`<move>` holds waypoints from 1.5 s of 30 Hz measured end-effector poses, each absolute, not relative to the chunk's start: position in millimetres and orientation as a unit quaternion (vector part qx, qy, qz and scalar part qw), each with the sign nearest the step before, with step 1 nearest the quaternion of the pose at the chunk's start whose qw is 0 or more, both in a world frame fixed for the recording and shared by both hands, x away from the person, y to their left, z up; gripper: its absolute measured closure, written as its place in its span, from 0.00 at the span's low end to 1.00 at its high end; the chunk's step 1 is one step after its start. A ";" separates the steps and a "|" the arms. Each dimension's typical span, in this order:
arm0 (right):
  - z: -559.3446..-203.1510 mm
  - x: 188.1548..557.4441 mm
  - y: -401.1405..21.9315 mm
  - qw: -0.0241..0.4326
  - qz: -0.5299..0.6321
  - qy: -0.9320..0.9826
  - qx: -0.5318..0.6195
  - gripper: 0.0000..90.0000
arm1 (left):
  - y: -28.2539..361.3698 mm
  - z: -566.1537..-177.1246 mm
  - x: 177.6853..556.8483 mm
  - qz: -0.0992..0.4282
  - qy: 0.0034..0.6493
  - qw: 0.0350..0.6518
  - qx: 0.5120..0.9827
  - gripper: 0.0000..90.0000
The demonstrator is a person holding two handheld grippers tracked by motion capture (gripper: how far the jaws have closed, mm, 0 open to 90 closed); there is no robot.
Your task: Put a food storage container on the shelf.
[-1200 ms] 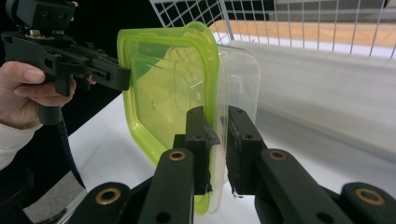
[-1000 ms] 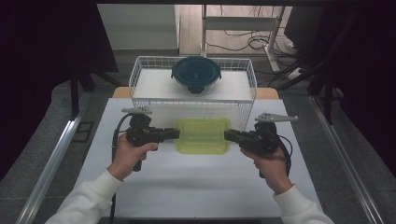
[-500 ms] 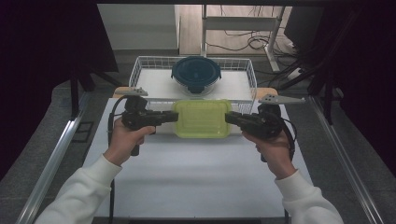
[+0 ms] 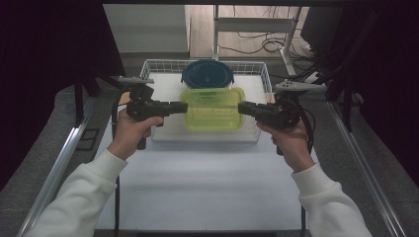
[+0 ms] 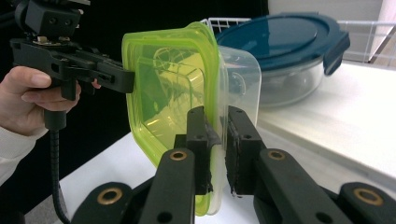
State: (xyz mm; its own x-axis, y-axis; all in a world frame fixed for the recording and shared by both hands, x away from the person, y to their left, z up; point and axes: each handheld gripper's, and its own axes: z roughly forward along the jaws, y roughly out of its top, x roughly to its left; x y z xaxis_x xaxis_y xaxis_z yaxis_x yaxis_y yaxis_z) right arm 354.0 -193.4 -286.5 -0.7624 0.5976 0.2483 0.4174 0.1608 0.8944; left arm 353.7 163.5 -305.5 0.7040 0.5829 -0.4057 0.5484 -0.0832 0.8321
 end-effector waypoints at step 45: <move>-236.8 477.5 -176.7 -0.033 0.554 0.727 0.403 0.89 | 189.3 -248.2 471.8 -0.051 0.437 0.556 0.705 0.90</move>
State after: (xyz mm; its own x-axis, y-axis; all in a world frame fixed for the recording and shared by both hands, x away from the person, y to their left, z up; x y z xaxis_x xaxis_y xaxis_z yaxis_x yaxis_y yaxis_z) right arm 477.5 -176.7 -236.8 -0.6725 0.5505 0.4946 0.6229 0.0603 0.7799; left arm 471.8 189.3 -248.2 0.6120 0.5597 -0.5587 0.6739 0.0006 0.7389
